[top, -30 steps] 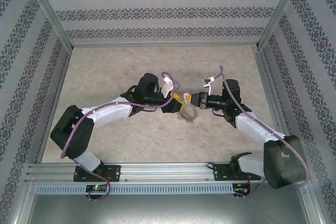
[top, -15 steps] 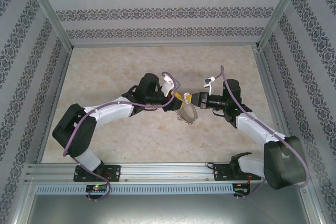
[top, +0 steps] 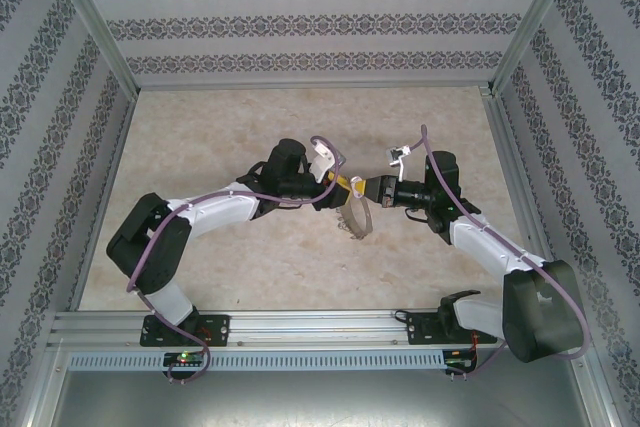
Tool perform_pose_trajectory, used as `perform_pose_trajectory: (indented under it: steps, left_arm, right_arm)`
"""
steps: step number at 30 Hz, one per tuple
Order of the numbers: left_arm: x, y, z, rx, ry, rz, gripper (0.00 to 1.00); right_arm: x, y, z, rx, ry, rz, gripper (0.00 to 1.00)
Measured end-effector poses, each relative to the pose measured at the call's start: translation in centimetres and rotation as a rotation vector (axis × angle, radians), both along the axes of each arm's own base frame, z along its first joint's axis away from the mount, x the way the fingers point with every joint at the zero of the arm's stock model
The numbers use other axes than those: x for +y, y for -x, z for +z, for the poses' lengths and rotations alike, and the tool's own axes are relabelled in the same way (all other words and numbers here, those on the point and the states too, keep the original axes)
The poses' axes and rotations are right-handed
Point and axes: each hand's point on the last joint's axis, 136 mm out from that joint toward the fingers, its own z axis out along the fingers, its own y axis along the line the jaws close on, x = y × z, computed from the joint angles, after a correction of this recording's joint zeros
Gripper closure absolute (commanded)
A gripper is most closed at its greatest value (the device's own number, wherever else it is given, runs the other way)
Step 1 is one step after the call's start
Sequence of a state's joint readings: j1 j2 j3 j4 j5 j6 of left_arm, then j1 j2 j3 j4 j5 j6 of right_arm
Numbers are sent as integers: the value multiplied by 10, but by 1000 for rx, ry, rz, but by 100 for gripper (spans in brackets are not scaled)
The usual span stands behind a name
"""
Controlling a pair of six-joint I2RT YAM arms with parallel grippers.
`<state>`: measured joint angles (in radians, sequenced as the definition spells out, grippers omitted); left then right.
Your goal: Put the keys on the keyring
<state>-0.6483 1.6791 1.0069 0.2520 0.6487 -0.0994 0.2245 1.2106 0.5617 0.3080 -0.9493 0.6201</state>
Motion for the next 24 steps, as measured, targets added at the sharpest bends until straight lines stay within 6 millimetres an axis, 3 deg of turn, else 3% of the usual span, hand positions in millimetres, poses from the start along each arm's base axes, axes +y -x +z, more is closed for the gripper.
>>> perform_pose_trajectory:
  steps: [5, 12, 24]
  left_arm:
    - [-1, -2, 0, -2, 2, 4, 72]
    - [-3, -7, 6, -22, 19, 14, 100]
    - [-4, -7, 16, -80, 18, -7, 100]
  right_arm:
    - [0, 0, 0, 0, 1, -1, 100]
    - [-1, -1, -2, 5, 6, -10, 100]
    - [-18, -8, 7, -25, 19, -85, 100]
